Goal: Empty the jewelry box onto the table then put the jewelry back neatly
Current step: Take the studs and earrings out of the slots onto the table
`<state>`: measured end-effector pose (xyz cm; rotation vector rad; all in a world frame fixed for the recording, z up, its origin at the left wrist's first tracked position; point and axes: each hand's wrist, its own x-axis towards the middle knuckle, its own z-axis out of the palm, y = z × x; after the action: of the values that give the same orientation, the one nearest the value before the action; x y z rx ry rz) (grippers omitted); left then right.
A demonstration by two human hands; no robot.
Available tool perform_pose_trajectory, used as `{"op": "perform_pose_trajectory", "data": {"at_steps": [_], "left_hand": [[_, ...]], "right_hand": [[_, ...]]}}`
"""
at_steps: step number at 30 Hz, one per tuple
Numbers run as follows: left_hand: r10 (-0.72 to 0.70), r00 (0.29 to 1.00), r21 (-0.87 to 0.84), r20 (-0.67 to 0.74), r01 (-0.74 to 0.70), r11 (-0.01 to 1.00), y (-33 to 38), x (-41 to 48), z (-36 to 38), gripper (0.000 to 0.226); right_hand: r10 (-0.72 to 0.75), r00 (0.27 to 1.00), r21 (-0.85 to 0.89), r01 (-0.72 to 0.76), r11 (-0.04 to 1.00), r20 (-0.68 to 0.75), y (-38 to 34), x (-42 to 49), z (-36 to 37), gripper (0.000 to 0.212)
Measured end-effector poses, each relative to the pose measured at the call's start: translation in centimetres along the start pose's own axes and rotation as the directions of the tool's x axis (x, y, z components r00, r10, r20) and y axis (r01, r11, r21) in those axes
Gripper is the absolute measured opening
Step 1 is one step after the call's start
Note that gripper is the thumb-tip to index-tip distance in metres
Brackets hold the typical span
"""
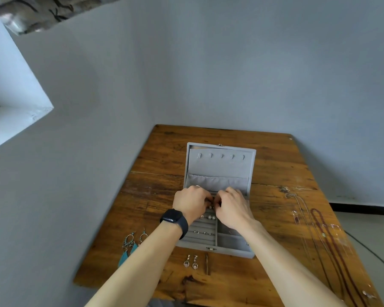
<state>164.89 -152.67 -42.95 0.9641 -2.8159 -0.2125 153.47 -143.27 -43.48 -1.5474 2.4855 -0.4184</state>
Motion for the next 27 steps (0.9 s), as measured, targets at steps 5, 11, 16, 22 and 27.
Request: {"op": "perform_pose_trajectory", "data": {"at_steps": [5,11,16,22,27], "left_hand": [[-0.003,1.0,0.004,0.008,0.003,1.0,0.2,0.2,0.2,0.024],[-0.072,0.992,-0.151,0.106,0.088,0.985,-0.3,-0.2,0.3,0.015],[-0.165,0.985,-0.557,0.041,0.159,0.815,-0.3,-1.7,-1.5,0.004],[-0.171,0.985,-0.768,-0.032,0.085,0.635,1.3,-6.6,-3.2,0.006],[-0.088,0.996,-0.76,0.016,0.069,0.646,2.3,-11.9,-1.8,0.016]], "right_hand": [[-0.065,0.996,-0.07,0.07,0.995,0.067,-0.3,-0.3,-0.2,0.04],[-0.099,0.991,0.097,0.108,0.989,-0.092,0.6,-2.4,-1.3,0.013],[-0.099,0.973,0.178,0.137,0.974,-0.207,1.2,-5.1,-2.4,0.009],[-0.054,0.977,0.295,0.114,0.949,-0.204,1.5,-9.8,-2.0,0.007],[-0.041,0.977,0.34,0.112,0.934,-0.209,2.0,-14.4,0.1,0.004]]}}
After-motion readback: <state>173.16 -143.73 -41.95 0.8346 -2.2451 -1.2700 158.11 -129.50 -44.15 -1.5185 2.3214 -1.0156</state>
